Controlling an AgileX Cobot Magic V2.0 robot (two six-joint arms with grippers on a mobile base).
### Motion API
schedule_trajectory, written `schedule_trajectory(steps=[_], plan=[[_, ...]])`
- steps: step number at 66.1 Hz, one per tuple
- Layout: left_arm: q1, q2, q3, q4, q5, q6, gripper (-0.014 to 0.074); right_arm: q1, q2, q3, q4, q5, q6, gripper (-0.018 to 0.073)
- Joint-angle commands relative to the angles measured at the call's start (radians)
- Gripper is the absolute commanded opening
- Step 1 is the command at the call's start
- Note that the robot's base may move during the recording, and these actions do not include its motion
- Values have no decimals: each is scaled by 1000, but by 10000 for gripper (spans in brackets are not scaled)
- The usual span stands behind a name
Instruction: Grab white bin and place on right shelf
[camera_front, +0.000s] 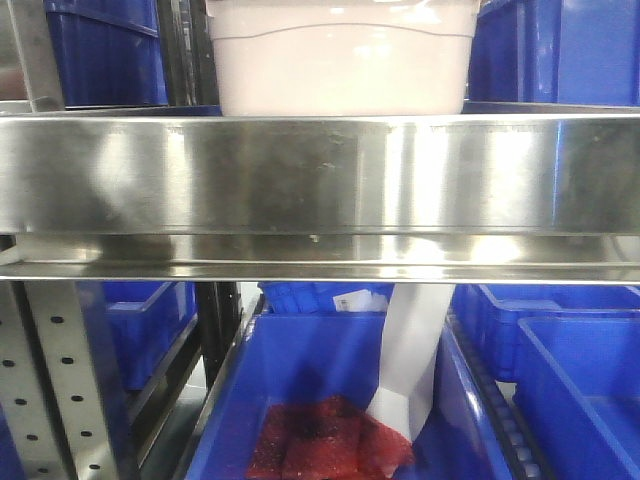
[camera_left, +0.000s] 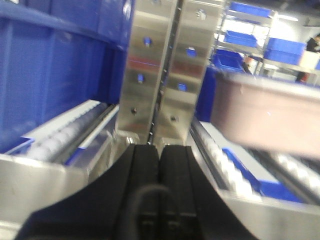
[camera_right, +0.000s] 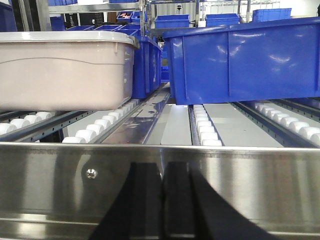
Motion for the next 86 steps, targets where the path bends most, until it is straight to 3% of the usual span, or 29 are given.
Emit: schedule_trajectory(steps=[1,14,18,21,36,49,55,86], plan=[[-35,-39,27,13,-107,-11,-117,1,-17,-2,-12,-94,1,31],[-60,-103,163,13,-135,-11,-117,1,-17,-2,-12,-94,1,31],[-60,-106,220,5,-193,-11,-117,1,-17,-2,-12,-94,1,31],[-60,-106,210,1,-128,-11,-117,1,-17,-2,-12,-94,1,31],[-32,-106,215,-27,-139,104,-117,1,-17,-2,-12,-94,1,31],[12,-106,215,-43,-139,109,-117,1,-17,-2,-12,-94,1,31],[8,-106,215,-41,-139,157,-117,1,-17,-2,-12,-94,1,31],[8,-106,215,-22,-129,158,-117,1,-17,-2,-12,-94,1,31]])
